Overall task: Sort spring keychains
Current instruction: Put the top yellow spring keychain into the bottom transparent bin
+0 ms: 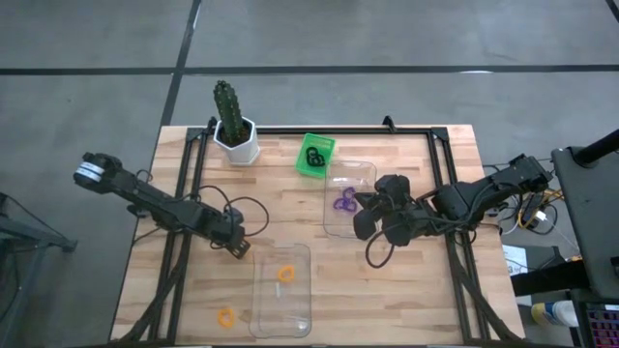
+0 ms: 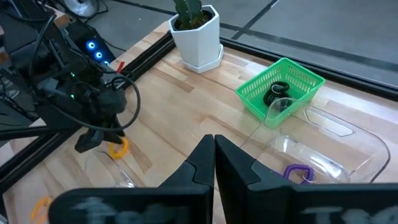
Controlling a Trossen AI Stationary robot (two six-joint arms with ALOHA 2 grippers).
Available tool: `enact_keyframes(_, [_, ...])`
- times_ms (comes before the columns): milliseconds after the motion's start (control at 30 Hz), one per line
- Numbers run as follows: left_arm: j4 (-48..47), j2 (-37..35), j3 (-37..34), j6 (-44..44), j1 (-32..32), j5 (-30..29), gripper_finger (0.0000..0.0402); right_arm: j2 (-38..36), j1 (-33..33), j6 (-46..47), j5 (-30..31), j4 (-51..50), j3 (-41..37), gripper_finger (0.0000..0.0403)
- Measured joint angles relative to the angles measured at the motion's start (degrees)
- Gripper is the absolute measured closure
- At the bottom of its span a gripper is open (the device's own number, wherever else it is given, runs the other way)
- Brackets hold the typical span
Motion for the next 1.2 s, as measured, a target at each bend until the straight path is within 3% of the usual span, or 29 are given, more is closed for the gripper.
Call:
enact_keyframes(200, [-0.55, 0.04, -0.49, 0.31, 0.27, -0.61, 0.0382, 0.0, 0.0, 0.0, 0.0, 0.01, -0.02, 0.0394])
enact_keyframes(533, [-5.94, -1.23, 2.56, 0.51, 0.45, -2.99, 0.0399, 0.0, 0.0, 0.26, -0.02, 0.01, -0.04, 0.0394])
enact_keyframes(867, [-22.75, -3.94, 18.92, 3.32, 0.4, -12.95, 0.0401, 0.0, 0.0, 0.28, -0.02, 0.04, -0.07, 0.0394])
enact_keyframes(1200, [-19.12, -4.07, 36.93, 14.13, -0.72, -14.65, 0.0401, 0.0, 0.0, -0.6, -0.02, 0.01, -0.09, 0.0394])
